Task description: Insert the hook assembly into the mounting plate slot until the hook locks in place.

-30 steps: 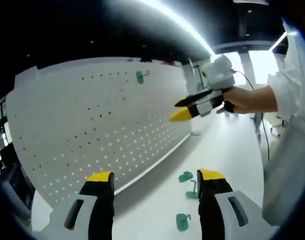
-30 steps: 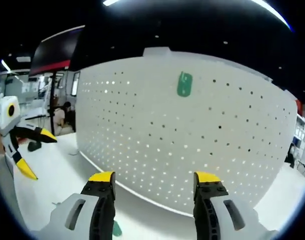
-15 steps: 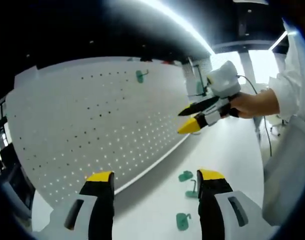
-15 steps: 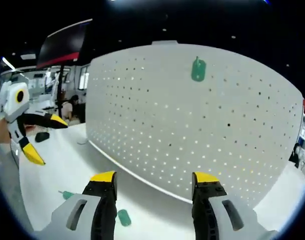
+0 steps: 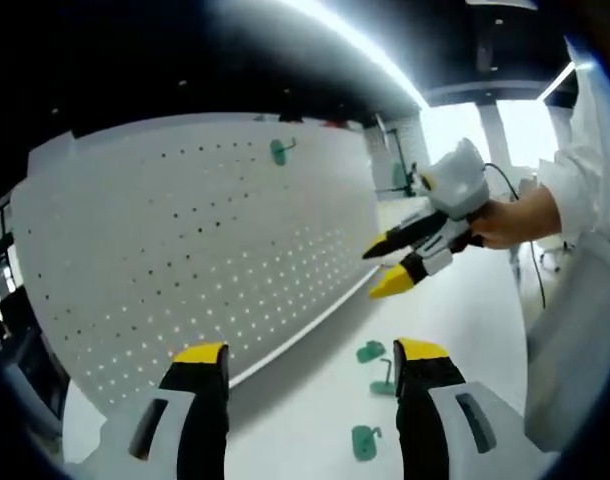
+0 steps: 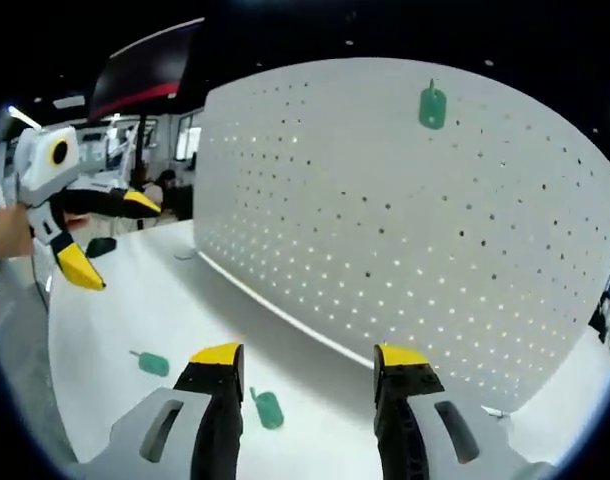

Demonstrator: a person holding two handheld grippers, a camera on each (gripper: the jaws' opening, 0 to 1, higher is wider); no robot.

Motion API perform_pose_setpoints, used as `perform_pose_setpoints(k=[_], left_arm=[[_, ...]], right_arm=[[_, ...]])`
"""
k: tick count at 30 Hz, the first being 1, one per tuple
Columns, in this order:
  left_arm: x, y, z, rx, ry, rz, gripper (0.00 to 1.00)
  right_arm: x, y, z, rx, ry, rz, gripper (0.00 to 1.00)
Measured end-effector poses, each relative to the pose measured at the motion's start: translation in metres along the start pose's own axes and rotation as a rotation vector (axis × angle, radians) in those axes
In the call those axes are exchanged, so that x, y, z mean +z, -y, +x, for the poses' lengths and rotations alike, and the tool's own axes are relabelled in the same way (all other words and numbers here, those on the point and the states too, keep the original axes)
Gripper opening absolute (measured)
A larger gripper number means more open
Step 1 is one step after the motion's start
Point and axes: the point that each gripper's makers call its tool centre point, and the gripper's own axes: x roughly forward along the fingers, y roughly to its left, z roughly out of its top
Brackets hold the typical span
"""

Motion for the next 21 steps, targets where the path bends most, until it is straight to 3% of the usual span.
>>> perform_pose_setpoints(k=[21], left_arm=[[-0.002, 0.0, 0.001, -0.002, -0.008, 0.002, 0.67]], right_arm=[[-0.039, -0.033, 0.012, 0.14, -0.131, -0.039, 0.32]])
